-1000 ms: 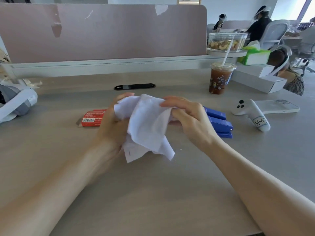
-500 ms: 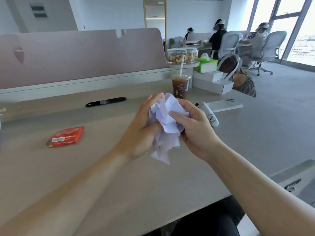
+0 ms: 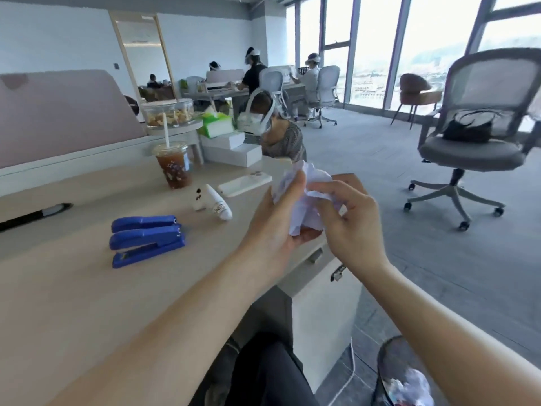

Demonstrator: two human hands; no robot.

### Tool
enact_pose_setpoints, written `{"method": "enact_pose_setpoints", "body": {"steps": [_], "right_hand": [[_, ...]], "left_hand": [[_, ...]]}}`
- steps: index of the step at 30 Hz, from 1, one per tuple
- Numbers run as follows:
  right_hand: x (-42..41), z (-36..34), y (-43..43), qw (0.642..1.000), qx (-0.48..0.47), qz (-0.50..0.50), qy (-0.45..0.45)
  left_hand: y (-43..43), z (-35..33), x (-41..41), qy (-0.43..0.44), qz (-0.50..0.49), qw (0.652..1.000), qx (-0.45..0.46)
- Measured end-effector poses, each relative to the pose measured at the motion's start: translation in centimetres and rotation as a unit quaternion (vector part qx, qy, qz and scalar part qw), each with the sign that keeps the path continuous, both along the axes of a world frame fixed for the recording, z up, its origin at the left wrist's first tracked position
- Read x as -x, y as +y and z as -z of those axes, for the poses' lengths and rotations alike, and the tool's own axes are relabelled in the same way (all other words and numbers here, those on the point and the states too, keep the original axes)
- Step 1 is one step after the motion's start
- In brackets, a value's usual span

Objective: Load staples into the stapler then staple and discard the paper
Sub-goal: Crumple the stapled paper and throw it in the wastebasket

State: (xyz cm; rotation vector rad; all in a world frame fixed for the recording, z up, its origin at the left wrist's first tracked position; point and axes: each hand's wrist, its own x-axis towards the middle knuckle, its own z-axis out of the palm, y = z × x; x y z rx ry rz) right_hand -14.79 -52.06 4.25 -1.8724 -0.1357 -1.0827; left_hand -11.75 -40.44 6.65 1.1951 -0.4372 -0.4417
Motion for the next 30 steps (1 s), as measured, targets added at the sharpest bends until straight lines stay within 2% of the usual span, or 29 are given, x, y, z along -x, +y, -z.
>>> {"method": "enact_pose_setpoints", "body": {"steps": [4, 6, 10, 12, 15, 18, 20, 22, 24, 28, 30], "right_hand": [[3.6, 1.3, -5.8, 0.998, -0.001, -0.010, 0.055], [5.3, 2.2, -8.3, 0.997, -0.004, 0.019, 0.076], [8.7, 4.0, -11.8, 0.989, -0.100, 0.061, 0.094], [10.2, 5.2, -13.0, 0.977, -0.157, 0.067, 0.124], [11.7, 7.7, -14.9, 0.949, -0.280, -0.004, 0.145], [12.8, 9.7, -17.1, 0.881, -0.454, -0.082, 0.102], [13.8, 10.9, -18.4, 0.853, -0.497, -0.117, 0.107], [14.7, 12.3, -19.4, 0.857, -0.479, -0.141, 0.124], [15.2, 13.8, -19.9, 0.883, -0.428, -0.120, 0.149], [15.2, 16.5, -20.6, 0.914, -0.374, 0.014, 0.157], [15.1, 18.0, -21.1, 0.920, -0.330, 0.131, 0.166]], "left_hand": [[-5.6, 2.6, 0.3, 0.000, -0.035, 0.999, 0.008], [-8.3, 3.8, 0.7, -0.017, -0.028, 0.999, 0.006], [-13.5, 5.8, 2.2, -0.054, -0.007, 0.998, -0.042], [-15.8, 6.9, 3.1, -0.036, 0.028, 0.997, -0.061], [-18.3, 8.8, 3.9, 0.019, 0.112, 0.991, -0.072], [-19.9, 10.8, 4.3, 0.082, 0.171, 0.978, -0.090], [-20.8, 12.3, 4.6, 0.102, 0.202, 0.966, -0.123], [-21.6, 13.9, 4.9, 0.102, 0.235, 0.954, -0.156], [-22.2, 15.3, 5.3, 0.076, 0.255, 0.941, -0.207], [-23.6, 17.2, 6.3, 0.020, 0.236, 0.931, -0.276], [-24.1, 18.6, 6.0, -0.034, 0.192, 0.932, -0.306]]}}
